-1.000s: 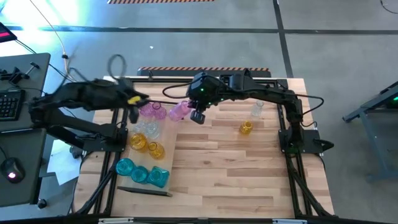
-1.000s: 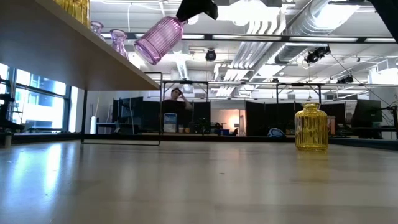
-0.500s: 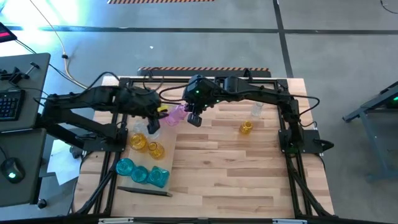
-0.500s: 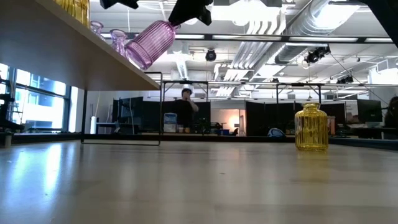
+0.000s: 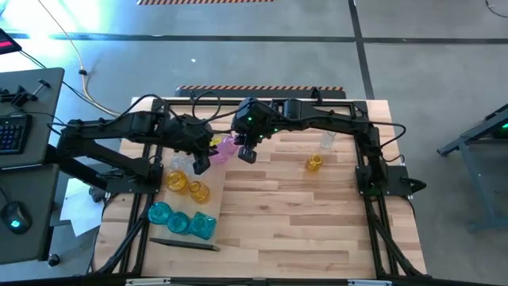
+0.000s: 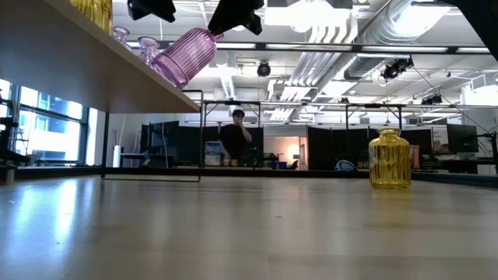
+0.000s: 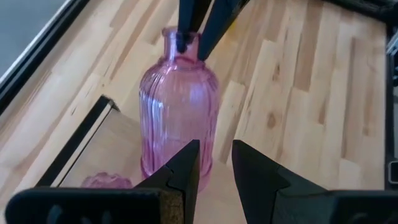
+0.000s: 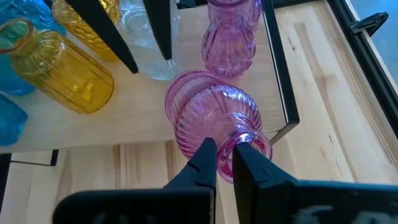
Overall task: Sort vases onto shelf
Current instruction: Put the violet flower vase on the shelf, then adjust the violet flower vase on the shelf
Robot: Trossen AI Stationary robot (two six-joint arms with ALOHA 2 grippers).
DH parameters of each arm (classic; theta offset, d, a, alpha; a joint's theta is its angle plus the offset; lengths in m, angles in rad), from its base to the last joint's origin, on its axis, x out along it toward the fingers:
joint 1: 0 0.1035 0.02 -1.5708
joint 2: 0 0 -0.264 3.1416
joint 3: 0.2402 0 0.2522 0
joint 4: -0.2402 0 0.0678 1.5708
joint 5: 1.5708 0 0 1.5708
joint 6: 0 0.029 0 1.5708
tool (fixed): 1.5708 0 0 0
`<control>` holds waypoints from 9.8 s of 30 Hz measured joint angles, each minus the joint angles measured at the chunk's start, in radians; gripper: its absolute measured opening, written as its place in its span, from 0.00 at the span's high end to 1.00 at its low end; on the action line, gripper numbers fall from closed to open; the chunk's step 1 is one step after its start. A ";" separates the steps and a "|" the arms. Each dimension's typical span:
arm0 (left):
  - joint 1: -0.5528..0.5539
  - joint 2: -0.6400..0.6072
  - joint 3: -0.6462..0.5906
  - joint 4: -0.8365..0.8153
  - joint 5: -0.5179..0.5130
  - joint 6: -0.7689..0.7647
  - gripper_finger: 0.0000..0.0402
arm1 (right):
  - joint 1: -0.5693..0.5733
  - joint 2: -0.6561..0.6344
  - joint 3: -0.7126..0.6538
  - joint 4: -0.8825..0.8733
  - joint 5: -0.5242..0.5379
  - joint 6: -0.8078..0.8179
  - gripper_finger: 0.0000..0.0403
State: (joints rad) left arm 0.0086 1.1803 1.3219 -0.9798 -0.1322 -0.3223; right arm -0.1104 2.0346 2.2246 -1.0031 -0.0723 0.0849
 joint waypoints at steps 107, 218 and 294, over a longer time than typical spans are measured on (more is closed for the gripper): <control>0.057 0.113 -0.143 -0.048 -0.018 -0.097 0.78 | -0.005 0.060 0.018 0.215 -0.102 0.005 0.99; 0.058 -0.472 0.022 -0.591 -0.296 -0.125 0.79 | 0.112 0.052 0.129 -0.050 0.310 0.290 1.00; 0.157 -0.383 -0.268 -0.399 -0.514 -0.190 1.00 | 0.168 0.053 0.129 -0.204 0.303 0.452 1.00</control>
State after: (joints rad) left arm 0.1652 0.7969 1.0542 -1.3792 -0.6458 -0.5121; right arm 0.0574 2.0872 2.3535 -1.2069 0.2302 0.5371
